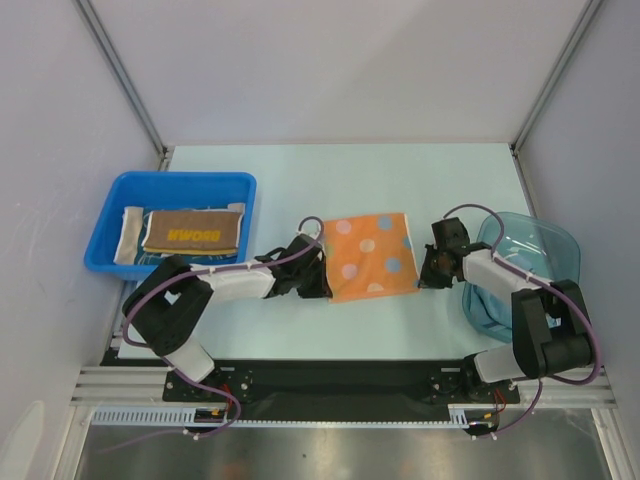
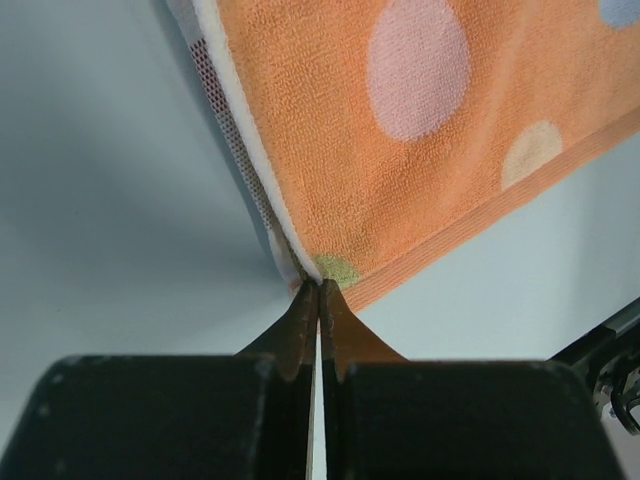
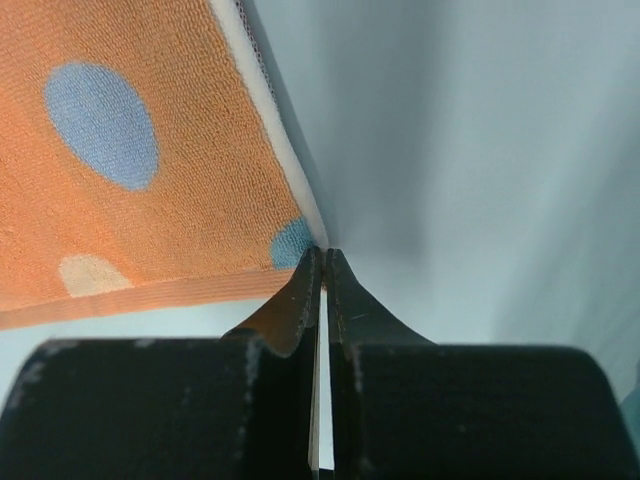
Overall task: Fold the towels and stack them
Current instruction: Fold the towel
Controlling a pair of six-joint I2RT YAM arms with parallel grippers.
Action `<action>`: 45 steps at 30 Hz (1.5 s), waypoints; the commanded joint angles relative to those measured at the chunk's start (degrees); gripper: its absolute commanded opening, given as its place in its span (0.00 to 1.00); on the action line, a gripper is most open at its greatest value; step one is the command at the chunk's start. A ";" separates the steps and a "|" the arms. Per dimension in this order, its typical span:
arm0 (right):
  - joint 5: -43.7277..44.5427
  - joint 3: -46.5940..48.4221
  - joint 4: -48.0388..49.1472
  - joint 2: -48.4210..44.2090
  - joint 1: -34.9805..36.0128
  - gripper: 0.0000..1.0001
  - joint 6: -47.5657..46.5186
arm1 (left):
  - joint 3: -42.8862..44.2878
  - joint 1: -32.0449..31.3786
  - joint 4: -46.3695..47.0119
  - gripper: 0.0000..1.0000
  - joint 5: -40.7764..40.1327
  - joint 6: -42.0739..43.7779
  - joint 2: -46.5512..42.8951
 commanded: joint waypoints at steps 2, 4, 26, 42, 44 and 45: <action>1.75 -2.12 0.80 -0.15 -0.44 0.00 -0.34 | 1.74 -0.16 -2.27 0.00 -3.58 1.35 1.64; 1.76 -2.30 1.33 0.11 -0.36 0.03 -0.17 | 2.79 -0.16 -3.94 0.02 -3.93 1.61 1.82; -5.01 11.42 3.51 7.93 1.58 0.29 -0.96 | 33.99 12.14 -8.79 0.37 2.04 20.15 16.84; -2.73 -3.80 14.43 4.25 3.86 0.29 6.69 | 53.95 18.04 -15.11 0.36 1.78 24.02 34.78; -2.73 -2.57 13.03 3.54 3.69 0.32 5.99 | 53.95 18.12 -15.11 0.38 2.83 25.69 34.61; -2.99 0.05 12.15 3.45 3.34 0.35 4.51 | 54.12 18.13 -15.37 0.39 3.97 26.56 33.91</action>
